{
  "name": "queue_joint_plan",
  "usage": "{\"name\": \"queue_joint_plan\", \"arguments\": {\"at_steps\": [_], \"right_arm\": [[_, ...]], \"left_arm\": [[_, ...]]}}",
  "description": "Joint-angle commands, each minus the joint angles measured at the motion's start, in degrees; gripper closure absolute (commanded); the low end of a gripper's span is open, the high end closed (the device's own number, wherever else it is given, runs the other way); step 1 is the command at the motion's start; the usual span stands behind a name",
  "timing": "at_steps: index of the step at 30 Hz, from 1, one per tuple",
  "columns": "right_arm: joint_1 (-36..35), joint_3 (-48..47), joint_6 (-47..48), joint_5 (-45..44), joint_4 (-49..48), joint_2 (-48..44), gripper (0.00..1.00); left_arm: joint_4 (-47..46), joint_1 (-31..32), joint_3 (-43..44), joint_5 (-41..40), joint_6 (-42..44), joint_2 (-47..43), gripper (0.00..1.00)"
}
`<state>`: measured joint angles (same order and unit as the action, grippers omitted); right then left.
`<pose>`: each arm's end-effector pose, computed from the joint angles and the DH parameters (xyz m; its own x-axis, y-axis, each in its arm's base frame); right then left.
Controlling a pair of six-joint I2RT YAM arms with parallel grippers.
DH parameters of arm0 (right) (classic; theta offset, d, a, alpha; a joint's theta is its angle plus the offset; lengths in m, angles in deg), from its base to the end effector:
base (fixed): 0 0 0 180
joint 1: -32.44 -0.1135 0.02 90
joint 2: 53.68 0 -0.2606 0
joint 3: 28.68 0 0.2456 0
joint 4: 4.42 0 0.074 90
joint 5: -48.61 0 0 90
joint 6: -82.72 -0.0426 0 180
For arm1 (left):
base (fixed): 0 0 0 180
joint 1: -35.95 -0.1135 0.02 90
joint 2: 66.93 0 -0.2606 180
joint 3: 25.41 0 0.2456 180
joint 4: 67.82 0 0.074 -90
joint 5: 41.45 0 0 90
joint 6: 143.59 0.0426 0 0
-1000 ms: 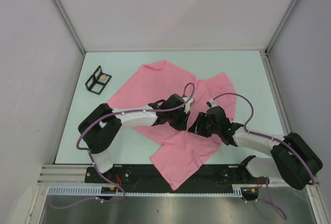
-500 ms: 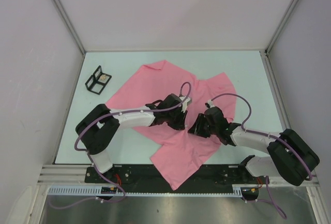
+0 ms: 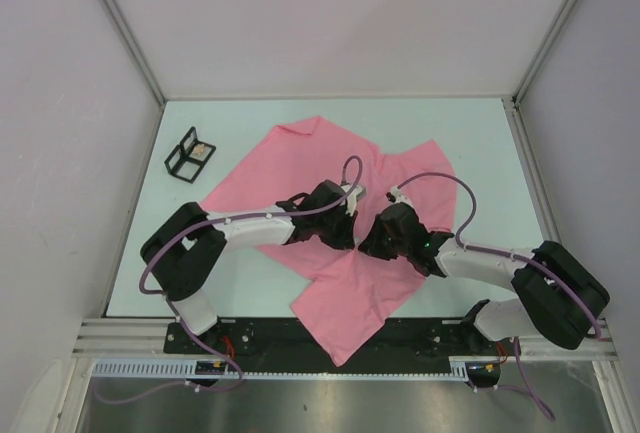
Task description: Remove the brooch from the garment
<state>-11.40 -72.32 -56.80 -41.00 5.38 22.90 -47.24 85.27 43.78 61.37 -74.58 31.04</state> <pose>0.1810 0.1743 0.1543 -0.8474 0.2408 -0.4733 -0.0796 0.8235 0.5616 0.2188 -0.2690 0.1657 -0.7604 0.3489 -0.5478 0.6012 0.6972 -0.3905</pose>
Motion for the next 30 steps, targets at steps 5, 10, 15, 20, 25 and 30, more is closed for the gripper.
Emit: {"name": "queue_joint_plan", "arguments": {"at_steps": [5,10,15,20,25,30], "right_arm": [[-3.71,-6.18,0.30,-11.19,4.07,2.35,1.00],[-4.33,-7.42,1.09,-12.33,4.07,4.37,1.00],[-5.21,-7.94,1.26,-13.92,6.71,4.11,1.00],[-5.38,-8.03,1.70,-13.13,5.57,5.42,1.00],[-5.82,-8.56,1.62,-13.30,6.01,5.87,1.00],[-5.91,-8.56,1.70,-13.48,5.66,6.13,1.00]], "left_arm": [[-2.04,0.16,-0.99,-0.77,-4.75,-3.14,1.00],[-2.92,0.60,-2.14,-1.74,-6.16,-3.84,1.00],[-2.48,0.78,-2.05,-2.54,-6.25,-3.76,1.00],[-2.48,0.95,-1.87,-2.54,-6.78,-3.32,1.00],[-2.31,1.04,-1.78,-3.06,-6.87,-3.49,1.00],[-2.39,1.13,-1.70,-2.71,-7.31,-3.32,1.00]]}}
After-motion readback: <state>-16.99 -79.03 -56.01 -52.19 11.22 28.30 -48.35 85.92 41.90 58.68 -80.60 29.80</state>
